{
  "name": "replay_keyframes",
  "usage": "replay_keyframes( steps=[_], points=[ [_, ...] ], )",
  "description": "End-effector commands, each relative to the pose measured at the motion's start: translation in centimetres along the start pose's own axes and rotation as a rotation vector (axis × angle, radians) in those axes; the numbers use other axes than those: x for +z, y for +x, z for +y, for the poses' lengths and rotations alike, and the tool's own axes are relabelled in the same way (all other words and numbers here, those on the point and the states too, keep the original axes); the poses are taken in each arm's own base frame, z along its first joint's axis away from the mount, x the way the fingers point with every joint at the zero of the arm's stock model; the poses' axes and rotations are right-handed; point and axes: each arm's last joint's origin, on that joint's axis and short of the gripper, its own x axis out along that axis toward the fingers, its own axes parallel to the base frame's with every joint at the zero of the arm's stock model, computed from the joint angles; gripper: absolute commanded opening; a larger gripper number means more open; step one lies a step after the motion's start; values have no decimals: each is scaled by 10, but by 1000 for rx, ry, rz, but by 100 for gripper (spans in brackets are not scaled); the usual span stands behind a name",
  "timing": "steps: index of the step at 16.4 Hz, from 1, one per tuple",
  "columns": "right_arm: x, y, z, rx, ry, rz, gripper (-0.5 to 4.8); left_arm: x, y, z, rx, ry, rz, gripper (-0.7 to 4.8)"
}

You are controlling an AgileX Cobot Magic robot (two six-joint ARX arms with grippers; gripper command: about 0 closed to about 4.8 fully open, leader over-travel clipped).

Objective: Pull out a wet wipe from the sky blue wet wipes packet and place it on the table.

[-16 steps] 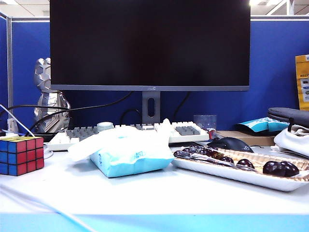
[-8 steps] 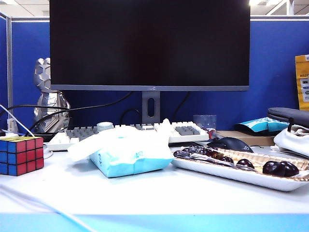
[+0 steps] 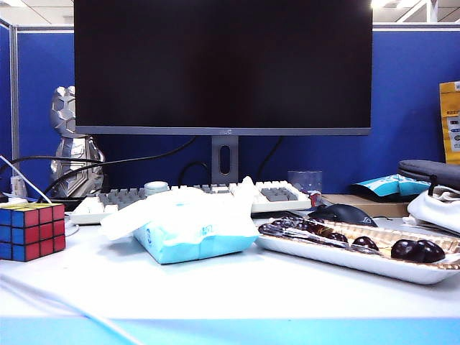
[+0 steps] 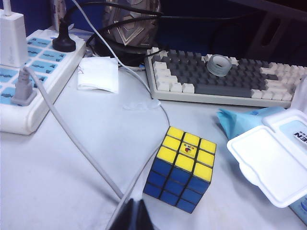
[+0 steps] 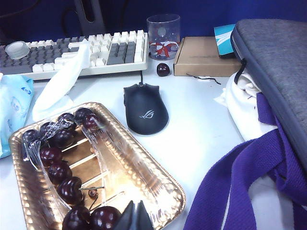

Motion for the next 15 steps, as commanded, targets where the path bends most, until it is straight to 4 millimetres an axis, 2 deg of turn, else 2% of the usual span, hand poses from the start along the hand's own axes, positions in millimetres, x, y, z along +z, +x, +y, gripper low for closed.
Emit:
replay_keyframes(
  steps=[1,15],
  points=[
    [0,0,0,7,22,0,-1,1,0,0,-1,2,-10,-3],
    [0,0,0,6,21,-6,-1,1,0,0,-1,2,-10,-3]
  ],
)
